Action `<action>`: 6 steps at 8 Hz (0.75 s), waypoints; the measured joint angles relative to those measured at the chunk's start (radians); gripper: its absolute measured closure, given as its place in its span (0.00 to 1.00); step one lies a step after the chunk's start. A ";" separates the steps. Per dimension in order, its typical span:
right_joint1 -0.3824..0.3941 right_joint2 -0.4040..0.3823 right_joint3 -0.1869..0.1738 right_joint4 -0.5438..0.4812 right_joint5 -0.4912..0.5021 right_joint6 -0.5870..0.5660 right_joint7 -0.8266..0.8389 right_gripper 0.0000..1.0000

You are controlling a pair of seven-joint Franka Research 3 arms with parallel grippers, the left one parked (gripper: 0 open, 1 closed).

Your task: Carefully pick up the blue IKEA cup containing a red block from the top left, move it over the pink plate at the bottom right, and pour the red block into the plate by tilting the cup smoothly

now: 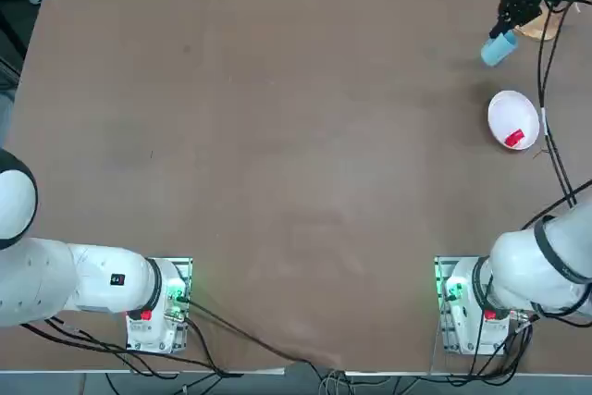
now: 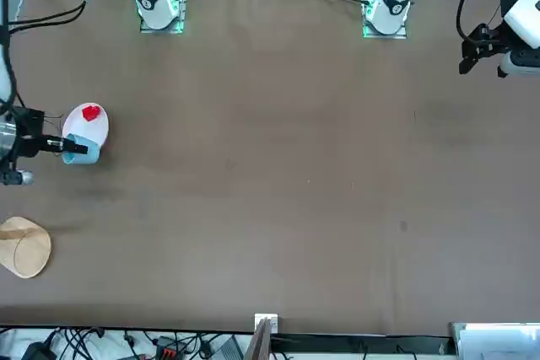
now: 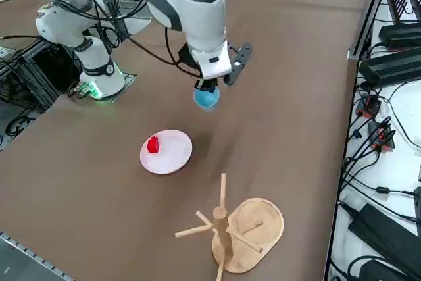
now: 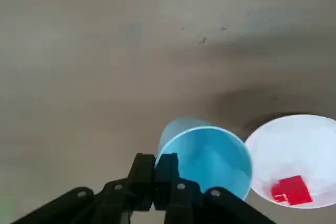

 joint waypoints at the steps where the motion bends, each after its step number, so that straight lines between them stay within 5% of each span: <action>1: 0.047 -0.012 -0.015 0.000 -0.009 0.001 0.063 0.98; 4: 0.182 -0.060 -0.037 0.002 -0.064 0.008 0.359 0.98; 6: 0.207 -0.085 0.058 0.002 -0.164 0.008 0.596 0.98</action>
